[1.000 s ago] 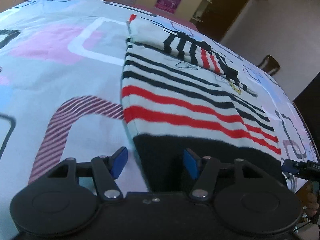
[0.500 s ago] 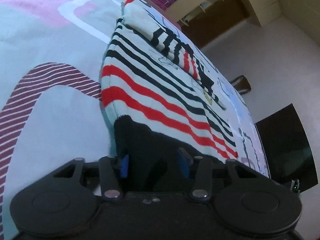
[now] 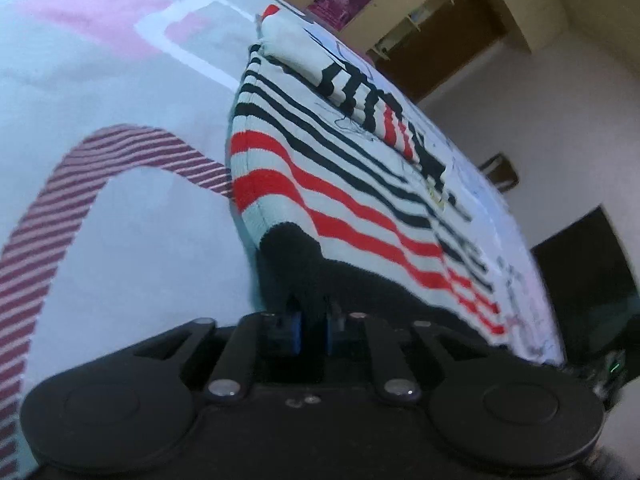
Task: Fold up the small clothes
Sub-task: 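Grasp the sweater hem with both grippers side by side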
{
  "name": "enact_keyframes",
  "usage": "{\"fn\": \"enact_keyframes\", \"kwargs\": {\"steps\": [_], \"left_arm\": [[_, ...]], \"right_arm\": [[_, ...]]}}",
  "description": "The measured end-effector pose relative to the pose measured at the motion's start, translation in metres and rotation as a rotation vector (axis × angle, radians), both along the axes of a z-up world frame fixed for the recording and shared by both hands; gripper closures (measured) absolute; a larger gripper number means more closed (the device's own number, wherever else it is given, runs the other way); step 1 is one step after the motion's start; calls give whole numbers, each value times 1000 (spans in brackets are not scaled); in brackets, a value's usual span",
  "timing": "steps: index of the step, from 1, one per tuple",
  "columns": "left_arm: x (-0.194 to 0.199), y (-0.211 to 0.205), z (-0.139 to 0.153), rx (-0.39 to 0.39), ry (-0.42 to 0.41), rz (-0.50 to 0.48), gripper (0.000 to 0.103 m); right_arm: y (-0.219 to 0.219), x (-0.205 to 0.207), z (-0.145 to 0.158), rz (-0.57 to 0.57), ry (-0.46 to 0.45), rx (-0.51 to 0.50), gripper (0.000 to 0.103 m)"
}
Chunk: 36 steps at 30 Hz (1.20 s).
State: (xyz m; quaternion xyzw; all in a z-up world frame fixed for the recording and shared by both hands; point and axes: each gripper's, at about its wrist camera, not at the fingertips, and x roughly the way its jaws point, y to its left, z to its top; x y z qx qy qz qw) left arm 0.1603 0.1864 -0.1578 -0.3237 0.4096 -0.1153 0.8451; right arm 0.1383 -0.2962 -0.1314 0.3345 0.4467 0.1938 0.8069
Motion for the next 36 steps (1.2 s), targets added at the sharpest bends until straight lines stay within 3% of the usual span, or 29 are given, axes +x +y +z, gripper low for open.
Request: {"fn": "enact_keyframes", "kwargs": {"steps": [5,15,19,27,31,36], "left_arm": [[2,-2,1,14,-11,8,96],[4,1,65,-35,-196,108,96],[28,7,91,-62,-256,152,96],[115,6,136,-80,-365,132,96],[178,8,126,-67,-317,121,96],[250,11,83,-33,-180,99,96]], "right_arm": [[-3,1,-8,-21,34,37,98],[-10,21,68,-36,-223,65,98],[-15,52,98,-67,-296,98,98],[-15,136,150,-121,-371,125,98],[-8,195,145,-145,-328,102,98],[2,271,92,-178,-176,88,98]]}}
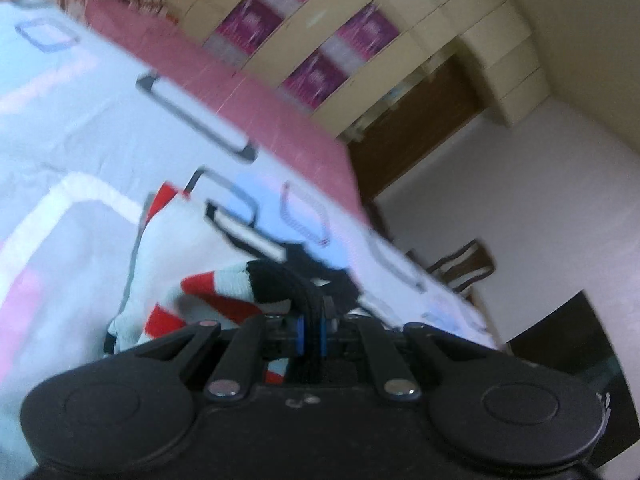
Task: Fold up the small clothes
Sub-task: 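Grasp the sweater hem with both grippers side by side, then lift the hem with both grippers and fold it up over the black yoke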
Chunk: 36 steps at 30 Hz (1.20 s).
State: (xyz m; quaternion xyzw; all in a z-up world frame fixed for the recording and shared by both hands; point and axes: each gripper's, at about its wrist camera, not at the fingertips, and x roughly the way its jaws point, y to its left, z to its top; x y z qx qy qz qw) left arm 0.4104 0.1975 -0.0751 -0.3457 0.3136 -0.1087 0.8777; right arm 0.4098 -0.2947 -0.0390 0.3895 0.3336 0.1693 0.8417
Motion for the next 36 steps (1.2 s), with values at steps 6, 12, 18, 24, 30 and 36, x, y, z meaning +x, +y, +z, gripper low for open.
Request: {"fn": "enact_keyframes", "kwargs": {"steps": [6,12,18,24,30,36], "left_arm": [[56,14,-34,-10,81,-23,96],[91,22,-56,-105,28,2,43],[93,26,-44,24,10,-26,35],[108,-7,-43,391,92,-211,49],[106,-33,-46,606,87,-231,84],[103,-18,-45,519,58,-189,98]], "right_arm": [[1,60,-52,-21,123,24,98],[-7,108,-82,-59,168,63,92],[-19,100,-69,-110,64,-50,40],[13,98,-67,87,-3,-357,40],[62,112,-85,184,-18,-657,40],[77,118,-93,224,-45,-757,95]]}}
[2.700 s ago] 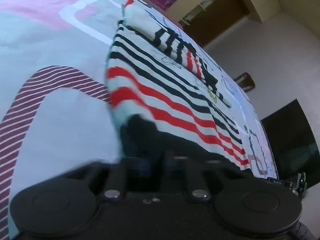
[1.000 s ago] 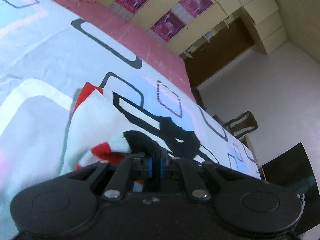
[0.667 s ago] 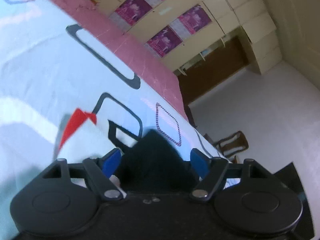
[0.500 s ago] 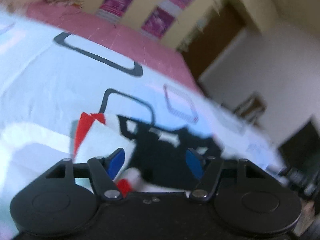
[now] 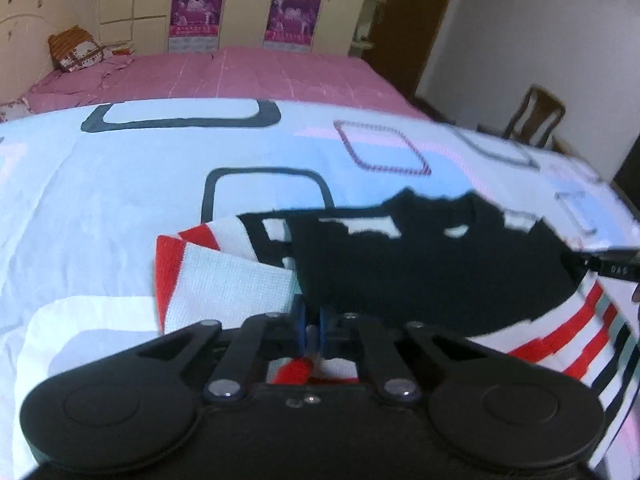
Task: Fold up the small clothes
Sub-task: 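Lift the hem with both grippers and fold it up over the black yoke, then release the hem and open both grippers above the folded sweater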
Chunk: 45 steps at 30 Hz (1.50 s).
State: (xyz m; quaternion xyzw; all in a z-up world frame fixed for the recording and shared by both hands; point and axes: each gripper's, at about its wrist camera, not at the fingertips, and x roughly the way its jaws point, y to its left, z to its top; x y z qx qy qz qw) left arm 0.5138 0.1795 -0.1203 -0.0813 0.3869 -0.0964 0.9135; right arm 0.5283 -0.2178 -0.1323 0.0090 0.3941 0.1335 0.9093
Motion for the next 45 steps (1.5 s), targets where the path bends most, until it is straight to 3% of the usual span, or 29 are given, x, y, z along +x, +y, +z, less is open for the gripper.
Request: {"fn": "enact_keyframes", "kwargs": {"steps": [1,4,7,9,11,12,13,14,15,19,22,25,27,28,30,32,33,35,38,42,45], "left_arm": [[-3,4,3,-29,-19,17,98],[-9,9,12,-53,-85,67,98],[4,5,-2,-26,-7,94,97],[6,4,-9,-27,-5,99,96],[4,10,-4,-57,3,108,86],[0,12,2,-50,-14,134,64],[-9,9,12,-21,-69,160,53],[-14,1,19,-4,-127,158,33],[-16,-6,24,-8,-152,134,31],[-3,-67,25,-32,-130,-73,31],[8,-94,9,-13,-85,-142,33],[10,-76,-6,89,-61,-95,35],[4,-49,-9,102,-76,-70,48],[2,-39,-9,82,-82,-83,48],[1,-39,-7,109,-84,-102,48],[1,-47,-3,128,-82,-73,43],[-3,-54,2,132,-92,-53,29],[-22,-69,15,120,-171,-35,14],[-38,-96,18,61,-156,-85,18],[-51,-122,6,125,-117,-155,23],[-59,-104,-3,149,-104,-126,21]], "right_arm": [[-1,-2,4,-10,-11,12,100],[-10,-6,17,-45,-80,42,100],[-5,3,3,-64,-31,-7,100],[-5,7,-13,-81,1,1,100],[-6,6,-8,-108,7,20,100],[-8,3,-3,-122,-2,39,100],[-11,-5,7,-144,-43,42,90],[-10,-12,16,-149,-91,48,59],[-4,-19,23,-122,-124,83,47],[52,-16,21,64,-68,103,44],[92,-16,8,177,-26,86,44],[102,-21,-2,222,-27,26,44],[77,-18,-7,98,-53,-73,44],[54,-11,-11,4,-42,-94,44],[21,-7,-12,-72,-10,-26,44],[22,-11,-4,-47,-13,-38,44],[26,-17,4,-39,-38,-40,44],[36,-33,19,-6,-69,14,44],[62,-55,22,105,-41,68,44],[98,-82,4,205,-24,-7,44],[90,-92,1,186,-41,-60,44]]}}
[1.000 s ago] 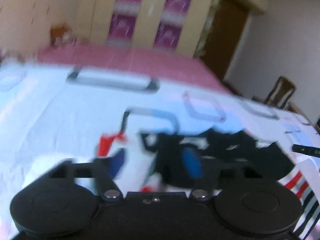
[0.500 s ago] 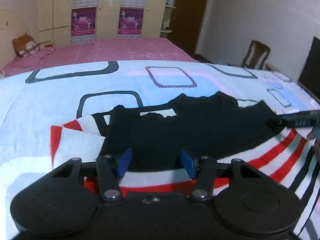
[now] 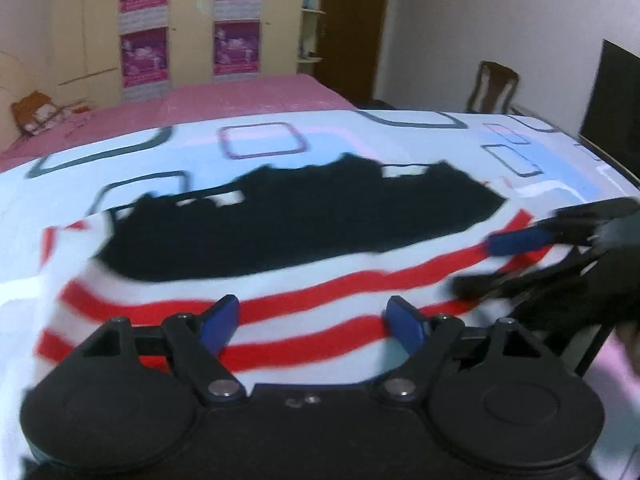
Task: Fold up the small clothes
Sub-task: 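Release the hem and open both grippers above the folded sweater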
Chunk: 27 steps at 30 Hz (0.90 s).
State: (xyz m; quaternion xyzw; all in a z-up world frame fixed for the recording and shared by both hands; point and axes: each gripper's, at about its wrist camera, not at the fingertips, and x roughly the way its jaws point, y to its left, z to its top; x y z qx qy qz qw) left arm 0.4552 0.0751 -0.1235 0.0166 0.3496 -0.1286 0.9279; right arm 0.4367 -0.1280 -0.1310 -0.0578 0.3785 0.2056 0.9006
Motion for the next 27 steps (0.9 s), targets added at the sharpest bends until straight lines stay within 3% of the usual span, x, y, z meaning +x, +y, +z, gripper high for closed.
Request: {"fn": "enact_keyframes", "kwargs": {"steps": [3,6,8,12,16,19,22,27], "left_arm": [[-12,44,-2,17,14,120,20],[-25,65,0,46,12,152,22],[-32,55,8,91,-5,170,24],[-48,22,22,16,-43,117,24],[-61,-7,11,-11,9,53,24],[-65,-13,-4,45,48,39,24],[-73,0,6,57,37,63,25],[-85,52,10,71,46,185,29]], "right_arm": [[-39,-4,-2,-135,25,-36,44],[-71,-13,-3,-173,86,27,44],[-66,-24,11,-173,56,2,44],[-32,-47,29,-104,20,67,44],[9,-72,10,-4,64,5,44],[16,-89,-4,-1,48,-49,44],[1,-90,4,-14,62,-27,44],[-63,-89,5,-172,81,-58,44]]}}
